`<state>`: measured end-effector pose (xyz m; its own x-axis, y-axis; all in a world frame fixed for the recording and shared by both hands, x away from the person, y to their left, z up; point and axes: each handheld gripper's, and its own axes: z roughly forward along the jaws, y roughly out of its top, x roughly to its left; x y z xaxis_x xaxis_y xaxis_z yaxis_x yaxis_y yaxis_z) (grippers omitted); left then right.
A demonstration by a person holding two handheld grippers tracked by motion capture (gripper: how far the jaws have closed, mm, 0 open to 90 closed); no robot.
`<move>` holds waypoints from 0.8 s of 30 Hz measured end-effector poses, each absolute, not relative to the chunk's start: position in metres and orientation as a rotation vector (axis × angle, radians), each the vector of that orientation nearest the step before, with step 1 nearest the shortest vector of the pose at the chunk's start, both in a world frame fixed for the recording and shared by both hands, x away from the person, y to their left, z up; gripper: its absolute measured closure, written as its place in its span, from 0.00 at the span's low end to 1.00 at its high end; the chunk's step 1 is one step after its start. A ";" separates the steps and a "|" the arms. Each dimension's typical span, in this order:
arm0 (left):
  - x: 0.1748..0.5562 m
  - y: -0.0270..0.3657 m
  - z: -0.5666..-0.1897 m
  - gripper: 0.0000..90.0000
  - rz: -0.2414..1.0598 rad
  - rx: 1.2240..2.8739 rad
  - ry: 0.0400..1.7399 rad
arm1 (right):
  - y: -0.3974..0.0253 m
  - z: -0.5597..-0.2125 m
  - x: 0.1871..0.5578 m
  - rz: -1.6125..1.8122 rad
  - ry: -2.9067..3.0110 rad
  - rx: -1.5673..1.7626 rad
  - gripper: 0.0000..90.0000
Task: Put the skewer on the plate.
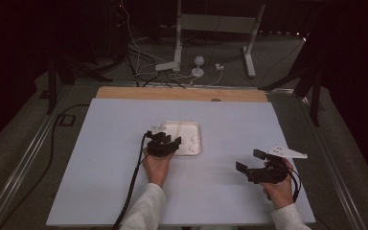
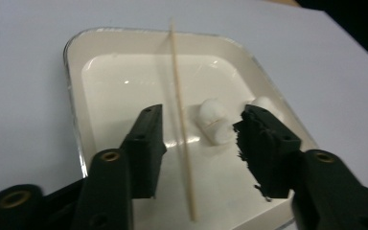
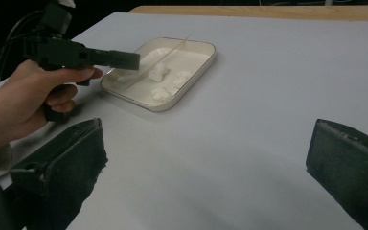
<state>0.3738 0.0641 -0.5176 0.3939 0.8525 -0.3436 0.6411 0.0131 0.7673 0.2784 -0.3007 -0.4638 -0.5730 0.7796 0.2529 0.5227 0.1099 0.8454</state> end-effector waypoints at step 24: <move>0.336 0.116 -0.458 0.01 0.349 1.735 1.053 | -0.297 -0.466 0.275 1.417 2.141 1.248 0.00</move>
<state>0.3361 0.1159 -0.4581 0.5739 0.7825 -0.2415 0.4829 -0.0852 0.8715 0.2749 -0.2967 -0.4664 -0.5847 0.7828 0.2131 0.5018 0.1425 0.8532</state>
